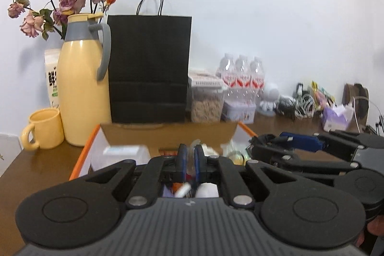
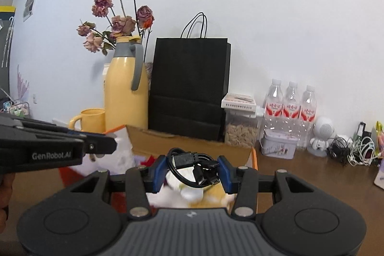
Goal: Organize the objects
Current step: 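Carry the cable into the box and open the right tool, then withdraw both tools from the box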
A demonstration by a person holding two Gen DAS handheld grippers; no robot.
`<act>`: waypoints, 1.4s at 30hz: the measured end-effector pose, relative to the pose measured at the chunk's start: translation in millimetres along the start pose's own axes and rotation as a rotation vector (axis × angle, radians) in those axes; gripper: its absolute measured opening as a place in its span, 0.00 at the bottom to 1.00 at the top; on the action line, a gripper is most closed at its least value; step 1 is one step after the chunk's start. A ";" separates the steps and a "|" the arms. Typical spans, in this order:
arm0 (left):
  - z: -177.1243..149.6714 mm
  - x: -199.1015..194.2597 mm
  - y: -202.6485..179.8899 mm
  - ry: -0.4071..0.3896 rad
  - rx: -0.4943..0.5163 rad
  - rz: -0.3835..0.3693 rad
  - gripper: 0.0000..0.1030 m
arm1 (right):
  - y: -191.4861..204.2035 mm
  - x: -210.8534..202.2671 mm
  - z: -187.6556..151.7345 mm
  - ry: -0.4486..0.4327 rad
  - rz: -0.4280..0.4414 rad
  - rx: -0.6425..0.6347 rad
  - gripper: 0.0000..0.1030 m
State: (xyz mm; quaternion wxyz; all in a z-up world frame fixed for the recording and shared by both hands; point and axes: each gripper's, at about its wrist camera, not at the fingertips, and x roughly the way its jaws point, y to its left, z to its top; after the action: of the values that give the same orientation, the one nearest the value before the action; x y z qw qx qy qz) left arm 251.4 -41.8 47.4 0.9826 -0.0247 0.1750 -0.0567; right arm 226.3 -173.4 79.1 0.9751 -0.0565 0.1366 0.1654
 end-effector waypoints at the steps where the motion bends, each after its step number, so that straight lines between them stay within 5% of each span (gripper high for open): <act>1: 3.8 5.9 2.3 -0.004 -0.006 -0.001 0.07 | -0.2 6.4 4.0 0.002 -0.001 0.002 0.43; 14: 16.0 79.6 18.3 0.008 -0.045 0.007 0.07 | -4.1 90.7 13.7 0.061 0.009 0.044 0.43; 24: 6.6 96.9 20.8 0.038 -0.010 0.014 0.11 | -11.0 110.8 -4.0 0.121 0.027 0.069 0.44; 27: 6.8 91.3 24.7 0.009 -0.021 0.025 0.54 | -15.9 109.7 -4.7 0.125 0.008 0.079 0.59; 29: 6.6 86.6 26.9 -0.016 -0.029 0.049 1.00 | -19.1 107.7 -5.4 0.116 -0.007 0.090 0.90; 32: 7.1 80.1 29.9 -0.058 -0.030 0.081 1.00 | -22.8 107.0 -3.1 0.109 -0.015 0.101 1.00; 42: 11.5 74.3 32.8 -0.060 -0.033 0.102 1.00 | -26.3 107.5 -2.7 0.120 -0.014 0.120 1.00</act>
State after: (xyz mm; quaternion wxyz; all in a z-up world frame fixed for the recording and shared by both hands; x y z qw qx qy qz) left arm 328.0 -17.9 30.6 0.9885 -0.0336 0.1476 -0.0027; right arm 332.1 -165.5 47.5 0.9679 -0.0087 0.2042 0.1463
